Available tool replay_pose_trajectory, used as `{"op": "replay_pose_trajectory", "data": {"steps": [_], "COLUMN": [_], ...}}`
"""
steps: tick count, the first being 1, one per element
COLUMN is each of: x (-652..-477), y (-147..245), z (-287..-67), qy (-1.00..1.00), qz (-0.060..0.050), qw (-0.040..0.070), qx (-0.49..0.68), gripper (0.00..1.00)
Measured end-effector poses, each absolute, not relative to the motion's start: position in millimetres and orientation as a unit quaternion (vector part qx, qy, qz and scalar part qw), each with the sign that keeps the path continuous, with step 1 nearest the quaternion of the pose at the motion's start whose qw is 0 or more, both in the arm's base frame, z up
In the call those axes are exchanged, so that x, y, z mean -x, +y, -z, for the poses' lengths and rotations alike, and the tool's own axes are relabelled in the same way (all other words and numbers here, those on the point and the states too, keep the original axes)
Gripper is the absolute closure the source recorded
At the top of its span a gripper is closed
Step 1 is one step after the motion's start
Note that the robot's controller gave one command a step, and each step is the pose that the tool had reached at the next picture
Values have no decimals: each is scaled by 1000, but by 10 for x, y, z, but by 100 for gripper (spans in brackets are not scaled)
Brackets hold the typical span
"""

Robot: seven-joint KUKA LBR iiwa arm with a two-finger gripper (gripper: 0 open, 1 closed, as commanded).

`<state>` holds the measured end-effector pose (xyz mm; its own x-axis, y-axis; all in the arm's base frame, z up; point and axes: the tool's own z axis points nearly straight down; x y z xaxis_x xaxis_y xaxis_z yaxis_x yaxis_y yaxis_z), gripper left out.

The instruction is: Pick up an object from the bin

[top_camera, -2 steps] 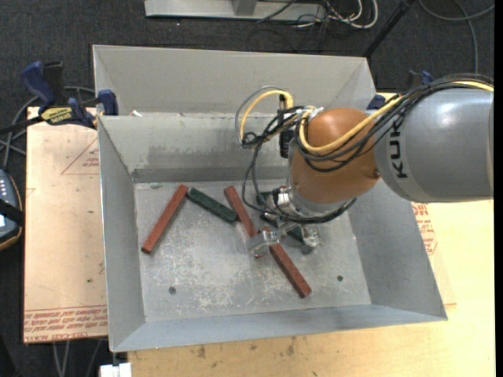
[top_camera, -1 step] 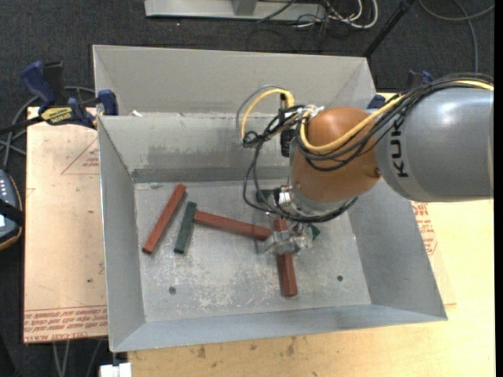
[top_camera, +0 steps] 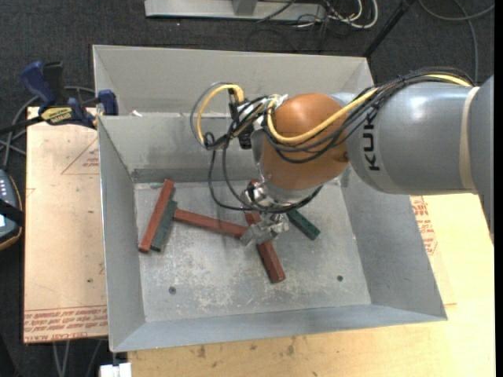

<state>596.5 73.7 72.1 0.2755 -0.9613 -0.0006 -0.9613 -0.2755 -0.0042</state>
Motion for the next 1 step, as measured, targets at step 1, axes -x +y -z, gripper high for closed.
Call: {"op": "replay_pose_trajectory", "data": {"steps": [1], "x": [-5966], "y": [841], "z": [-722], "qy": [587], "qz": [2], "qw": [2], "qx": [810], "gripper": [100]}}
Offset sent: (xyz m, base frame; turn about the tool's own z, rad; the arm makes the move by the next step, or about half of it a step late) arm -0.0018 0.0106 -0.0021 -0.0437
